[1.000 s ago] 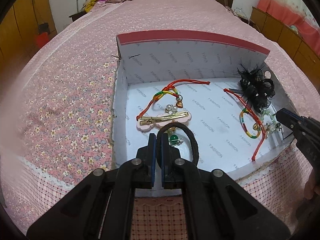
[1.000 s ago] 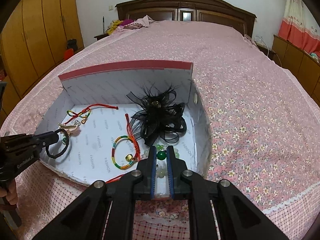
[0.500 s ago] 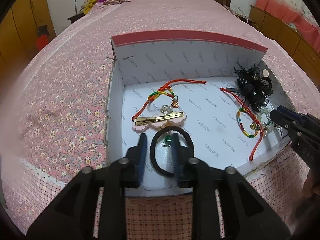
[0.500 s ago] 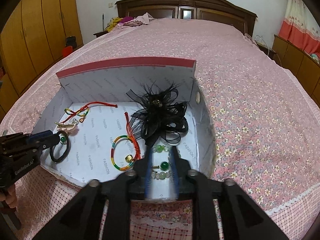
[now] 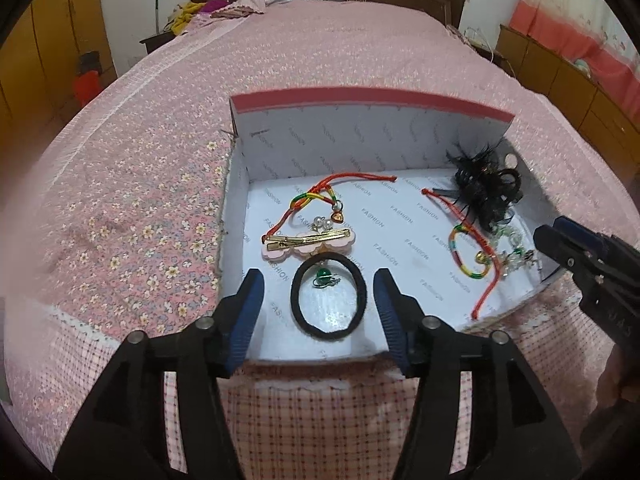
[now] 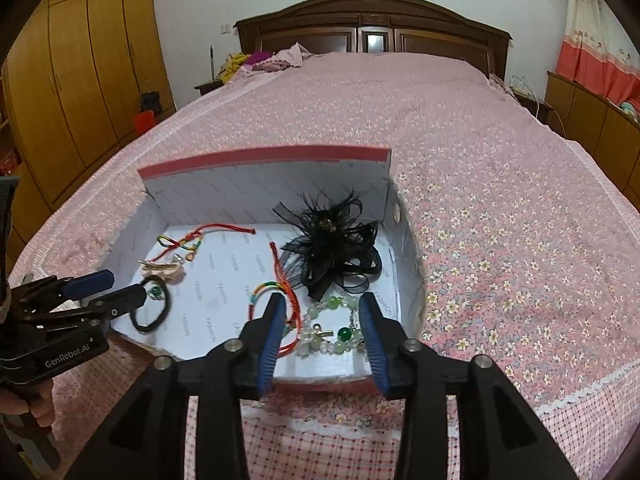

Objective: Organize jewelry

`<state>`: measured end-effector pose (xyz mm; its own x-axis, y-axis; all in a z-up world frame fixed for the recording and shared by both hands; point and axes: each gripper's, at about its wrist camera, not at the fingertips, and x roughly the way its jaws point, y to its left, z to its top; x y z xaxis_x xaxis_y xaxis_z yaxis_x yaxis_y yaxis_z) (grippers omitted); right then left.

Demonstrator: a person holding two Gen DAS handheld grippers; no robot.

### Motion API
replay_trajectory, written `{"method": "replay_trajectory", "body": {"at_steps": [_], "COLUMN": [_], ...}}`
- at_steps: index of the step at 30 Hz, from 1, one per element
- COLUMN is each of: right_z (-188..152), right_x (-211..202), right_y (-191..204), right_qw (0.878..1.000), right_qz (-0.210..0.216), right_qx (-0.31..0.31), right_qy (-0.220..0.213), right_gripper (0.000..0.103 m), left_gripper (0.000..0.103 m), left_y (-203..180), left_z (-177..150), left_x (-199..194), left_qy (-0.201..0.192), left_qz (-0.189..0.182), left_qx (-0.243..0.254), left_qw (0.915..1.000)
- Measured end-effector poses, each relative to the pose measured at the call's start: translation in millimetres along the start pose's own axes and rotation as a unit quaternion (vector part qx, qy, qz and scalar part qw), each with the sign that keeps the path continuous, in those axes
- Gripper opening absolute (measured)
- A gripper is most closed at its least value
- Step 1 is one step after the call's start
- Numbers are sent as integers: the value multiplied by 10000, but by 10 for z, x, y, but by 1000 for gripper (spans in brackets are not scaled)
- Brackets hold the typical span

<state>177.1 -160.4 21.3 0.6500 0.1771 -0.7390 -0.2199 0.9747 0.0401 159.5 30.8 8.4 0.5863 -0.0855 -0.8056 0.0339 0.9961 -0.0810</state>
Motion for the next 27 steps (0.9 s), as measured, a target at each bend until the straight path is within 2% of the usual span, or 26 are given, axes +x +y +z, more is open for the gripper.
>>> {"method": "replay_trajectory", "body": {"at_steps": [4,11,23,27], "right_z": [-12,-91,-357,-471], "right_x": [-153,-492,-866,-944], "right_y": [36,139,265,275], "right_qw": [9999,9992,9980,9979], "right_qz": [64,145,149,136], "right_qx": [33,-21,-52,-1], "right_qy": [-92,-359,-611,-635], "right_gripper": [50,65,69,69], "left_gripper": [56,65,68,68], "left_y": [7,-24,-74,-83], "left_z": [-34,-110,-305,-385], "left_x": [-162,-425,-722,-786], "left_qy": [-119,-337,-483,-580], "left_qz": [-48,-89,-72,64], "left_qx": [-56,-128,-230,-247], "left_qw": [9999,9993,9985,9980]}}
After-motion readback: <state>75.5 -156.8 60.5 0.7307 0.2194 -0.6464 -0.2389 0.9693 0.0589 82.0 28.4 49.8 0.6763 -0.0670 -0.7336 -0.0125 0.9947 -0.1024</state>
